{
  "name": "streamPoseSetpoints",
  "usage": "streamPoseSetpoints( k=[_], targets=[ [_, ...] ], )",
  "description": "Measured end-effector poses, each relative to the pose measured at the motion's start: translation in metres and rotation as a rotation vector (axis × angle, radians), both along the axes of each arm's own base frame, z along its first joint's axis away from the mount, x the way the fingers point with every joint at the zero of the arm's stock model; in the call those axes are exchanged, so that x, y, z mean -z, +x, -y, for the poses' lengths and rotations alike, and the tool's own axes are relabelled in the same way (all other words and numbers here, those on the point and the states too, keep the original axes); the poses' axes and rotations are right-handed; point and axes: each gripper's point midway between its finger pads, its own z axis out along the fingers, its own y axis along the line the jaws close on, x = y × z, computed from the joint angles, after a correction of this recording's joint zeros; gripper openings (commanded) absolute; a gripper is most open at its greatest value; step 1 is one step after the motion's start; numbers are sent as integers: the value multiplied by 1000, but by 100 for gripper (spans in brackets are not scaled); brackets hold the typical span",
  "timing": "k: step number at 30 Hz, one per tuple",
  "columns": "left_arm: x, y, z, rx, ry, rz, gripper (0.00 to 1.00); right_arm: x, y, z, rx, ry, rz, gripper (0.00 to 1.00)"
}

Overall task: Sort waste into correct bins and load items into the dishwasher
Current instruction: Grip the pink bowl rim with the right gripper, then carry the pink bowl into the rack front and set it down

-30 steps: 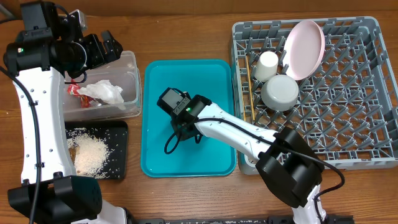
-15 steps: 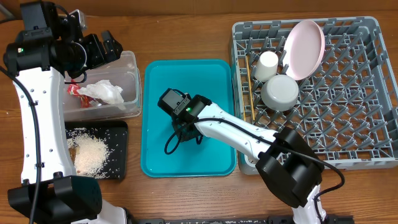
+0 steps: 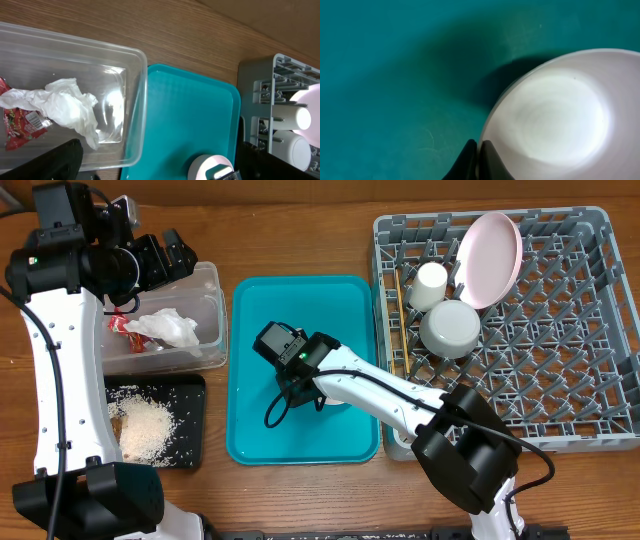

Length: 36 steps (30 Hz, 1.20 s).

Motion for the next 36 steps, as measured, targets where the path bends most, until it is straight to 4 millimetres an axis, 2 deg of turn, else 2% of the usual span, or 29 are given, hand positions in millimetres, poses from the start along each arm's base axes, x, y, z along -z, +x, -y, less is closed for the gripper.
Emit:
streamPoseSetpoints(
  k=[6, 9, 12, 13, 16, 17, 20, 25, 30, 32, 34, 36],
  targets=[
    [0, 0, 0, 0, 0, 0, 100, -11, -9, 11, -2, -47, -35, 4],
    [0, 0, 0, 0, 0, 0, 100, -33, -18, 16, -5, -27, -49, 4],
    [0, 0, 0, 0, 0, 0, 100, -71, -27, 17, -11, 49, -38, 4],
    [0, 0, 0, 0, 0, 0, 100, -91, -30, 18, -13, 91, -19, 4],
    [0, 0, 0, 0, 0, 1, 100, -137, -36, 24, -13, 189, 30, 4],
    [0, 0, 0, 0, 0, 0, 100, -158, -37, 30, -7, 236, 56, 4],
    [0, 0, 0, 0, 0, 0, 100, -203, -41, 48, 18, 347, 105, 4],
    [0, 0, 0, 0, 0, 1, 100, -261, -45, 95, 99, 493, 175, 4],
    [0, 0, 0, 1, 0, 0, 100, -306, -56, 134, 155, 638, 248, 4],
    [0, 0, 0, 0, 0, 0, 100, -326, -69, 151, 157, 714, 277, 4],
    [0, 0, 0, 0, 0, 0, 100, -333, -74, 161, 159, 763, 288, 4],
    [0, 0, 0, 0, 0, 0, 100, -332, -75, 170, 172, 798, 277, 4]
  ],
)
